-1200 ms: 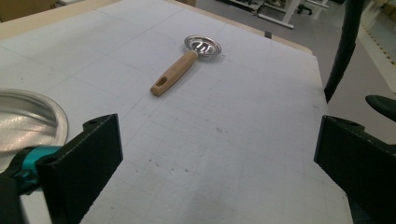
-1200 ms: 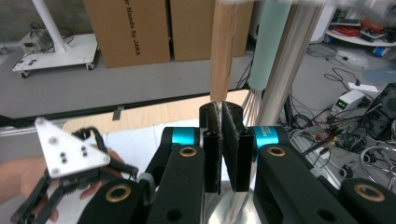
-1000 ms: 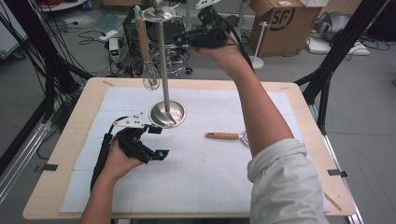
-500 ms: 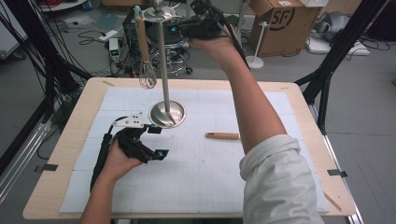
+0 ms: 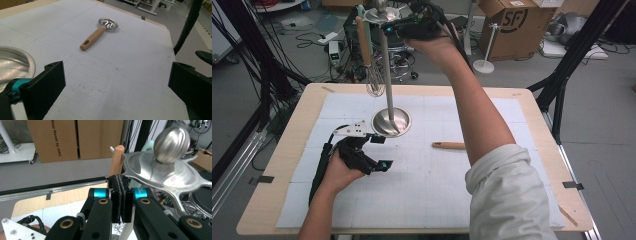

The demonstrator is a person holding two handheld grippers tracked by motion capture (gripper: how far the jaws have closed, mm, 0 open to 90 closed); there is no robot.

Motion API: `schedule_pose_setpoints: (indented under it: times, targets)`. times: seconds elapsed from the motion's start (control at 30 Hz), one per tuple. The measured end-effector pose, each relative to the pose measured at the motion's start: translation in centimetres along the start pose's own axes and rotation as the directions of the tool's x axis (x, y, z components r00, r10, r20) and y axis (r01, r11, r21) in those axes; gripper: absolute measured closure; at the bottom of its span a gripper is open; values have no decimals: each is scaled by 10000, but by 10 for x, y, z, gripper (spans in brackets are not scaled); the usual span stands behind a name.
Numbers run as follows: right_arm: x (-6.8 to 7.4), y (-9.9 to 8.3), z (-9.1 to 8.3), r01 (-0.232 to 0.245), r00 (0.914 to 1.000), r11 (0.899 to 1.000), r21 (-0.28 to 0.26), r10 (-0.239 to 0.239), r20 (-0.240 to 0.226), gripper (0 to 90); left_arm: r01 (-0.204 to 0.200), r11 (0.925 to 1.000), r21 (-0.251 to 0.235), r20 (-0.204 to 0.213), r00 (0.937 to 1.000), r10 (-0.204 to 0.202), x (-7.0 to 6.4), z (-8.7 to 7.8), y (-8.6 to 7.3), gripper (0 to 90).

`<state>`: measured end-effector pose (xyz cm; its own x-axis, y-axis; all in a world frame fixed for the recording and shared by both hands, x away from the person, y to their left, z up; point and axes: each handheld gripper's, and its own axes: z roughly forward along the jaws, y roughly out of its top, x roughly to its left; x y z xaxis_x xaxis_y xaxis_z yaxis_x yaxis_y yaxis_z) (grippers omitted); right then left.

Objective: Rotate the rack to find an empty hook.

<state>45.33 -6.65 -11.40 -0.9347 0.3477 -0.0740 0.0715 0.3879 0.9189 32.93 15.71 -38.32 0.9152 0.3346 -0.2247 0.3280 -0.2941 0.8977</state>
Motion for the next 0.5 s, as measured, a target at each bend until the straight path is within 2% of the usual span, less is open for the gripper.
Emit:
schedule_pose_setpoints:
  times: [0.3,0.5]
  targets:
    - [15,11,16,511,9986,9982,316,-507,-133,894,-14,10000,91,13,10000,14,0,2,-1,16]
    - [14,4,13,383,9992,9987,324,-378,-158,894,15,9999,112,38,10000,-15,1,2,-1,16]
